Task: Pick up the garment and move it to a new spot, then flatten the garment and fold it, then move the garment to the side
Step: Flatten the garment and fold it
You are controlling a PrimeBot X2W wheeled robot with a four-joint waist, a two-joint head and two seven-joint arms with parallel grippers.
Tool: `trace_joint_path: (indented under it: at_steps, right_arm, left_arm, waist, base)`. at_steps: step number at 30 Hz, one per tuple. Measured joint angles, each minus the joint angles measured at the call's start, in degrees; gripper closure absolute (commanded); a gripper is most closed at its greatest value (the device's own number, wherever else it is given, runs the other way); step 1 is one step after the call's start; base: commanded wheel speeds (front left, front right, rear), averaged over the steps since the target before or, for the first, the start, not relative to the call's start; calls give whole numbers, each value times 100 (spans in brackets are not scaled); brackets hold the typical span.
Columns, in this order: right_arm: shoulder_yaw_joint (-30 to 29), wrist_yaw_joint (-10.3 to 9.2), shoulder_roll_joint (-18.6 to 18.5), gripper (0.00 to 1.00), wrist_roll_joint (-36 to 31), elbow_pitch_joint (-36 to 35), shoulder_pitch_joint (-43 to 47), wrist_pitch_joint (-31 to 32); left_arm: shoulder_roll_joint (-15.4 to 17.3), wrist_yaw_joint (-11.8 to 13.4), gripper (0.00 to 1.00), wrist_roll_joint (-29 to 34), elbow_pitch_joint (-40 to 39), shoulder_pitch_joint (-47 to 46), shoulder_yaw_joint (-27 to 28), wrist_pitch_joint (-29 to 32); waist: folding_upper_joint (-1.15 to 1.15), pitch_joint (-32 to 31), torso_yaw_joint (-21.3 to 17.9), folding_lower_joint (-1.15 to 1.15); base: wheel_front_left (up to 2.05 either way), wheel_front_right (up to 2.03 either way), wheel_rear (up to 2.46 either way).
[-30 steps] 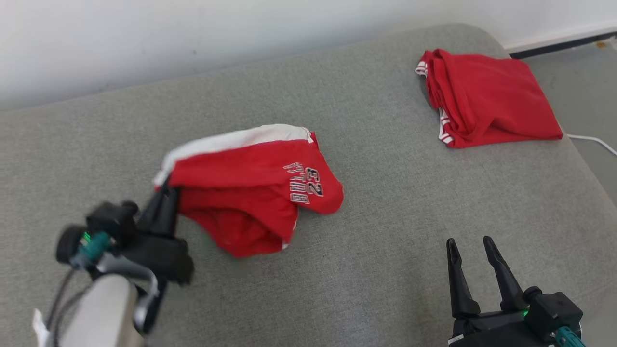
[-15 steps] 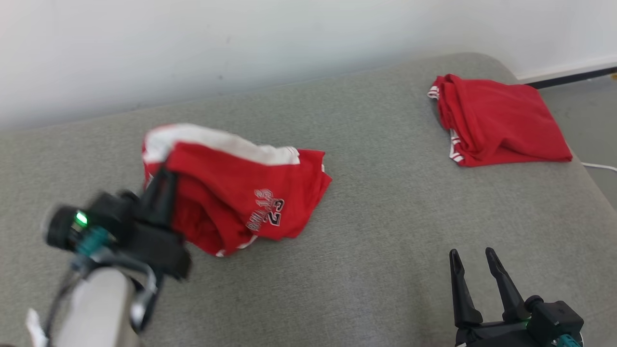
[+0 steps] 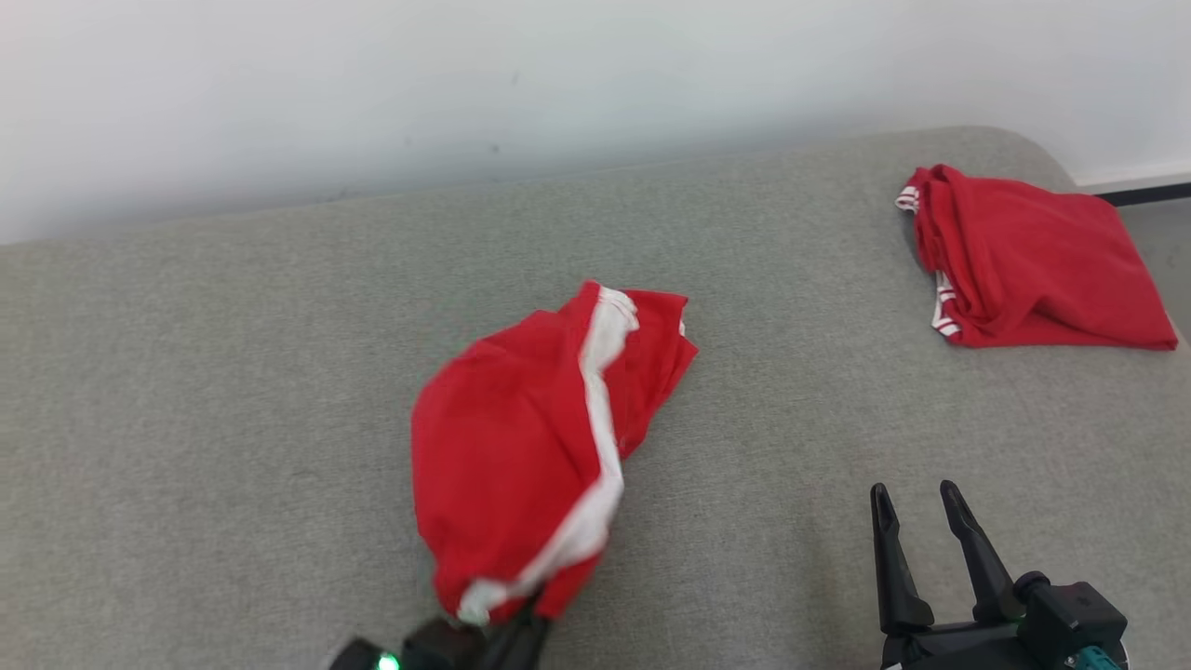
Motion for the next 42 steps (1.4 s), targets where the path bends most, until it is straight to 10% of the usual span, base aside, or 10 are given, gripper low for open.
trace_joint_path:
  at_steps: [1, 3, 4, 15, 25, 42]
  right_arm:
    - [-3, 0, 0, 0, -14, 2, -1, 0]
    - [0, 0, -1, 0, -37, 10, -1, 0]
    - [-10, 0, 0, 0, -37, 13, 0, 0]
    - [-135, 0, 0, 0, -74, 77, 191, 0]
    - [-168, 0, 0, 0, -114, 102, 306, 0]
    - [-113, 0, -1, 0, -183, 154, 388, 0]
  left_arm:
    - [-25, 0, 100, -25, 58, 79, -63, 1]
    - [-60, 0, 51, -36, 127, 168, -140, 1]
    - [-74, 0, 0, -35, 134, 181, -155, 1]
    - [-230, 44, 0, -42, -867, 715, 298, 0]
    - [-74, 375, 0, -141, -1729, 1057, 1801, 0]
    - [-231, 204, 0, 140, -1557, 1197, 3316, 0]
  waist:
    - [0, -7, 27, 0]
    - [0, -23, 74, 0]
    - [0, -35, 97, 0]
    - [0, -289, 380, 0]
    - [-1, -526, 573, 0]
    - [0, -555, 623, 1]
  base:
    - [0, 0, 0]
    - [0, 0, 0]
    - [0, 0, 0]
    - [0, 0, 0]
    - [0, 0, 0]
    - [0, 0, 0]
